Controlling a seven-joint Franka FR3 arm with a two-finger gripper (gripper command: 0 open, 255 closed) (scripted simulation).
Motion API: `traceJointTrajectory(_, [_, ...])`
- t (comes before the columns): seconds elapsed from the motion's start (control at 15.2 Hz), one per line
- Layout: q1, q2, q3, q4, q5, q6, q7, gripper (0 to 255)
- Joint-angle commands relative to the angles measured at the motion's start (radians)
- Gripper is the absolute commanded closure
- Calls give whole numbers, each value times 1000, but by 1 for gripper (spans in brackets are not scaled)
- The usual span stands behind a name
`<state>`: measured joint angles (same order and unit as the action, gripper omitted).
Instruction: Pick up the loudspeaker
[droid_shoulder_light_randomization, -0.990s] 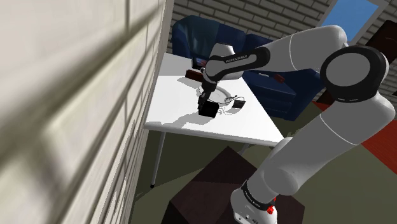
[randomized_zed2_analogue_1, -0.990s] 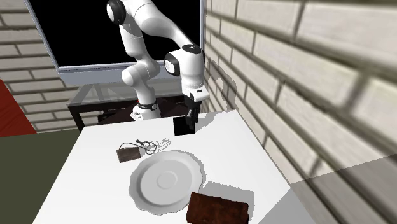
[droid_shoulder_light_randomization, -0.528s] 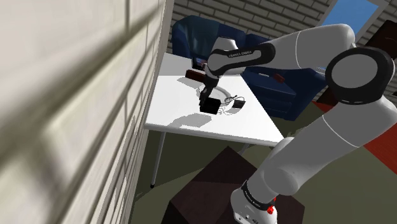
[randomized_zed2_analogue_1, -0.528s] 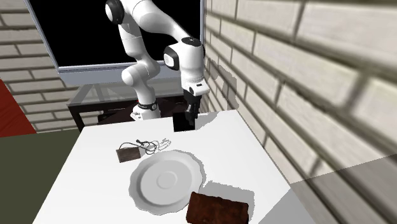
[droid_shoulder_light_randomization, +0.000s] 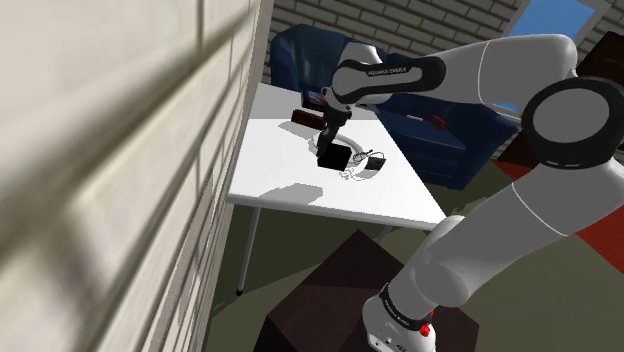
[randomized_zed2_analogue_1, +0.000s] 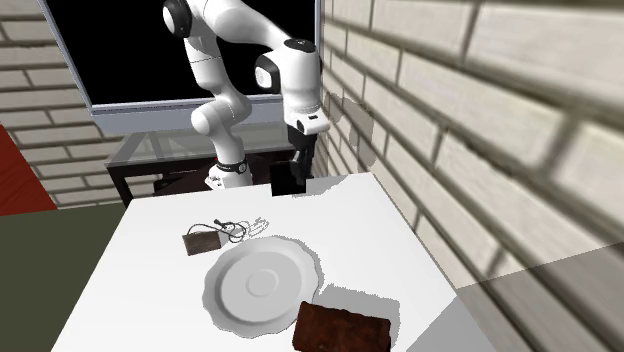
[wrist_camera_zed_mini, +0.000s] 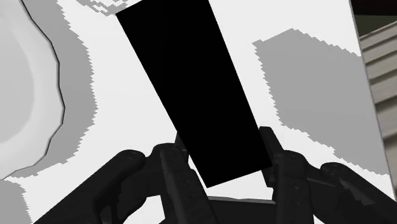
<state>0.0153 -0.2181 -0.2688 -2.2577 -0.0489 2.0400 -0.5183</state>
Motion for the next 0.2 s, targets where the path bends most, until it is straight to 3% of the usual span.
traceJointTrajectory(0.0, [1, -11, 4, 22, -2, -33, 5, 255])
traceJointTrajectory(0.13, [1, -12, 4, 23, -2, -35, 5, 255])
